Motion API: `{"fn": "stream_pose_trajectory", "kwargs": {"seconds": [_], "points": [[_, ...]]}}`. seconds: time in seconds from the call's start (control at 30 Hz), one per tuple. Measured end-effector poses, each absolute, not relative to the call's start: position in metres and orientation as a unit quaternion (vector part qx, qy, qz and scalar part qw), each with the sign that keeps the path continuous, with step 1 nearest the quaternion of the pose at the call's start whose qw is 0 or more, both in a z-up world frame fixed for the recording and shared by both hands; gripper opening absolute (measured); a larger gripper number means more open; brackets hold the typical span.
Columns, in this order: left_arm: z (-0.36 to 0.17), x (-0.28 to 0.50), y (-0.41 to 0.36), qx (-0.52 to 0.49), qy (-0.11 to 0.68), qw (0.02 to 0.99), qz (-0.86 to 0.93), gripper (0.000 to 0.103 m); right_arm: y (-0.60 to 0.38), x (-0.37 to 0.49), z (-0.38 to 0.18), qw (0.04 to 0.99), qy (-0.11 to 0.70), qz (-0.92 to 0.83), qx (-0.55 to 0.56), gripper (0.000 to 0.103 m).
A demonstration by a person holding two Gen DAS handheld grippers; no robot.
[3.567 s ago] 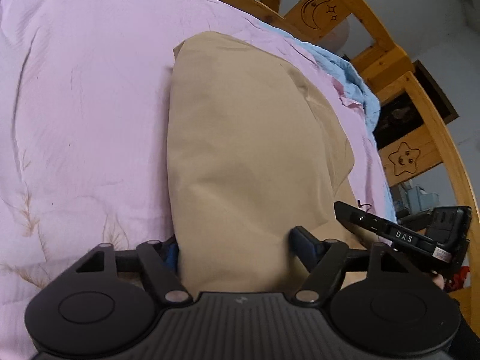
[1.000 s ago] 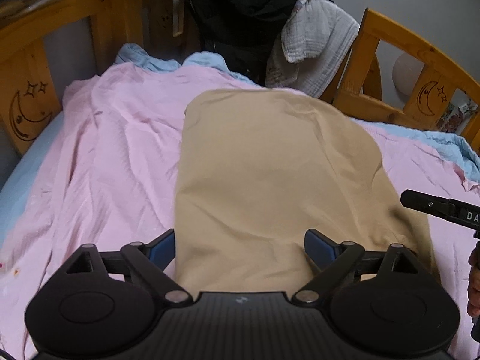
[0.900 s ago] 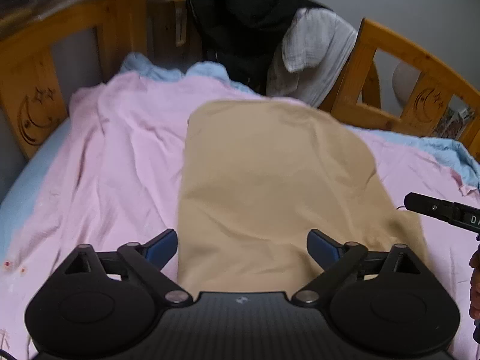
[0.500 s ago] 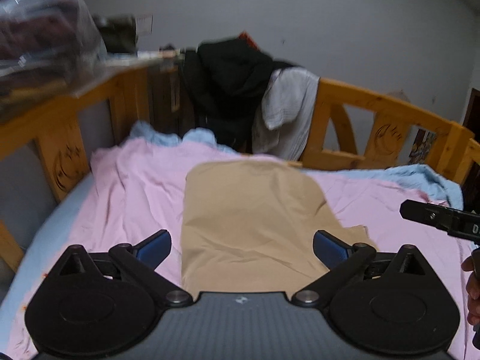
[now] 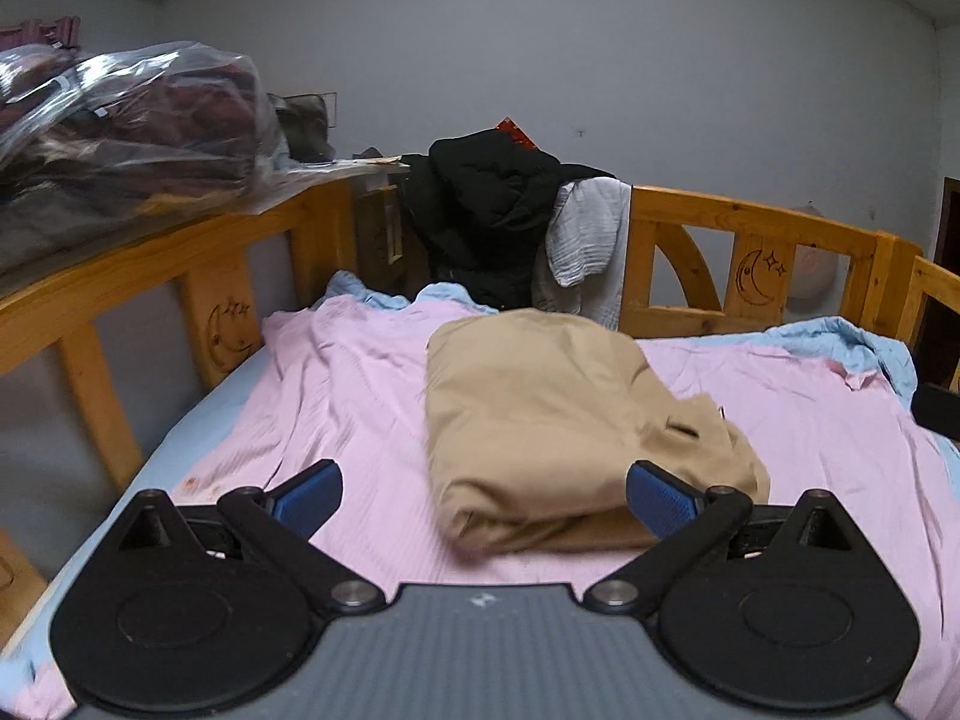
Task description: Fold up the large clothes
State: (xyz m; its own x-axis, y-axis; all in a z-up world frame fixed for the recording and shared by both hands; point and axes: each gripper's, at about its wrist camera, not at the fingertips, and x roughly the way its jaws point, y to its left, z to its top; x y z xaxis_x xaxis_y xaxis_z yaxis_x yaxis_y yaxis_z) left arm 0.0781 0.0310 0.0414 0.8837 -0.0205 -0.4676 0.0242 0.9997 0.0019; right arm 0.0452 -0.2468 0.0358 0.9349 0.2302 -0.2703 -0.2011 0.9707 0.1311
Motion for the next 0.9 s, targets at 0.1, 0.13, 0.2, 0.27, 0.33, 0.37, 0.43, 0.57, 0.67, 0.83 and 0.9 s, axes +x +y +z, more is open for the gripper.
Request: {"fn": "stream_pose_trajectory", "kwargs": {"seconds": [0.1, 0.13, 0.2, 0.27, 0.33, 0.37, 0.43, 0.57, 0.67, 0.83, 0.9], "points": [[0.031, 0.062, 0.038, -0.007, 0.237, 0.971, -0.006, 0.102, -0.242, 0.021, 0.029, 0.986, 0.131, 0.099, 0.034, 0.102], [0.027, 0.058, 0.041, -0.014, 0.238, 0.971, -0.004, 0.102, -0.240, 0.013, 0.026, 0.987, 0.126, 0.096, 0.025, 0.102], [0.021, 0.050, 0.045, -0.024, 0.241, 0.970, 0.000, 0.102, -0.237, 0.004, 0.019, 0.988, 0.125, 0.087, 0.011, 0.102], [0.016, 0.045, 0.048, -0.030, 0.243, 0.969, 0.006, 0.102, -0.235, -0.001, 0.009, 0.987, 0.136, 0.082, 0.005, 0.102], [0.011, 0.038, 0.050, -0.031, 0.241, 0.970, 0.010, 0.102, -0.233, -0.005, -0.002, 0.985, 0.150, 0.079, -0.001, 0.102], [0.009, 0.036, 0.051, -0.030, 0.242, 0.970, 0.011, 0.102, -0.232, -0.006, -0.008, 0.984, 0.159, 0.077, -0.002, 0.102], [0.004, 0.035, 0.050, -0.024, 0.247, 0.969, 0.009, 0.102, -0.231, -0.005, -0.017, 0.981, 0.177, 0.078, -0.002, 0.102], [-0.002, 0.036, 0.047, -0.017, 0.254, 0.967, 0.010, 0.102, -0.228, 0.000, -0.027, 0.977, 0.196, 0.082, -0.004, 0.102], [-0.005, 0.037, 0.045, -0.017, 0.258, 0.966, 0.008, 0.102, -0.227, 0.002, -0.029, 0.975, 0.204, 0.084, 0.000, 0.102], [-0.007, 0.036, 0.042, -0.009, 0.261, 0.965, 0.006, 0.102, -0.229, 0.005, -0.031, 0.974, 0.210, 0.085, 0.004, 0.102], [-0.007, 0.036, 0.042, -0.009, 0.262, 0.965, 0.006, 0.102, -0.229, 0.005, -0.031, 0.974, 0.209, 0.085, 0.004, 0.102]]}}
